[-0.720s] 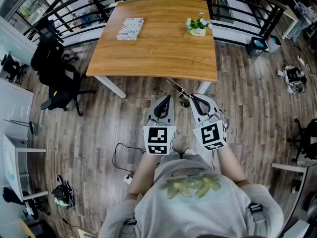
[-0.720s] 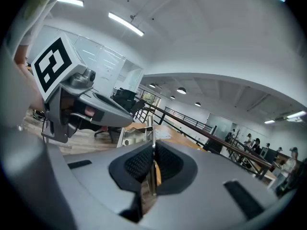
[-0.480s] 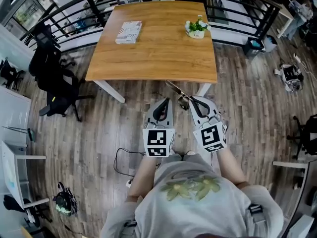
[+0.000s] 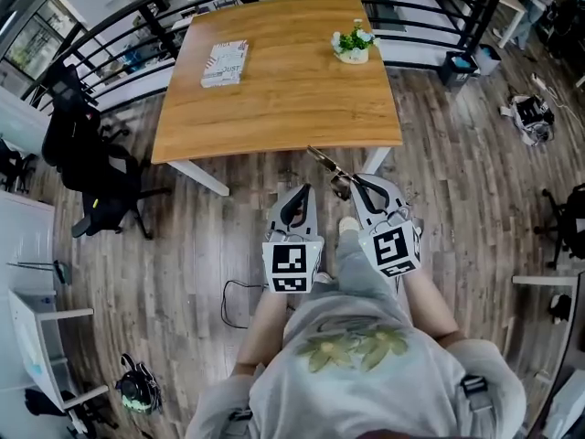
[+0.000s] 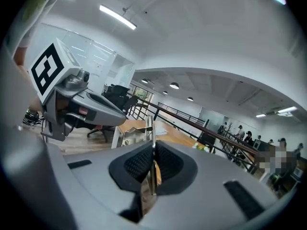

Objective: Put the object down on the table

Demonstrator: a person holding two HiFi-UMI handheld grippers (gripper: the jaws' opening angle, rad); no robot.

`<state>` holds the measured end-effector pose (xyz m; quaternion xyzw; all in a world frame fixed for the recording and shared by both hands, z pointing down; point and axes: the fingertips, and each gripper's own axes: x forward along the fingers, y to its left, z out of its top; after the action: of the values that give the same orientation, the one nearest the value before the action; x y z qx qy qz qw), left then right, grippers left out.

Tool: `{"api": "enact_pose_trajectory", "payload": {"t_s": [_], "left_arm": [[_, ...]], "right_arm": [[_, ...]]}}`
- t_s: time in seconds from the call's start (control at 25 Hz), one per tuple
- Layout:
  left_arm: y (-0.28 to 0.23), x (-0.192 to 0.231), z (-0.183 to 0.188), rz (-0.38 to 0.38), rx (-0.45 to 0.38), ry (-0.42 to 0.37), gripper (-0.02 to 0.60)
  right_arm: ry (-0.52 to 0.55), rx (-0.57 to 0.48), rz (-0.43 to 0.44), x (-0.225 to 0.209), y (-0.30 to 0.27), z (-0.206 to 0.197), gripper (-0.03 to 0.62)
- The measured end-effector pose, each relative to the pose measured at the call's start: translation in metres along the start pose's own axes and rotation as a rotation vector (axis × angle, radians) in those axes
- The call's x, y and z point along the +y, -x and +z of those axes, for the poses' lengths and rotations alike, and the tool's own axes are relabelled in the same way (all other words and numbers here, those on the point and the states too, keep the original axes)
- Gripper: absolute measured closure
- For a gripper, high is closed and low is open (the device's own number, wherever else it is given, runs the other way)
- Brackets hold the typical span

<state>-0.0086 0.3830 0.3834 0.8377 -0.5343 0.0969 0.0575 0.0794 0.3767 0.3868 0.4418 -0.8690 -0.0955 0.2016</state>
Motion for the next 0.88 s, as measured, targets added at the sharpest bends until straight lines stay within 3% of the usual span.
{"api": "enact_pose_trajectory", "payload": {"t_s": [0.4,0.88], "left_arm": [[-0.071,0.038,-0.011,0.031,0.080,0.037,0.569],[-0.213,0.094,0.035,0.080,0.067,-0.004,0.569]], "right_arm": [[-0.016,0.019,0.029,-0.044,-0.071,-0.014,0.583],[0.036,-0.045,0.026,-0.177,-0.200,0.011,0.583]]}}
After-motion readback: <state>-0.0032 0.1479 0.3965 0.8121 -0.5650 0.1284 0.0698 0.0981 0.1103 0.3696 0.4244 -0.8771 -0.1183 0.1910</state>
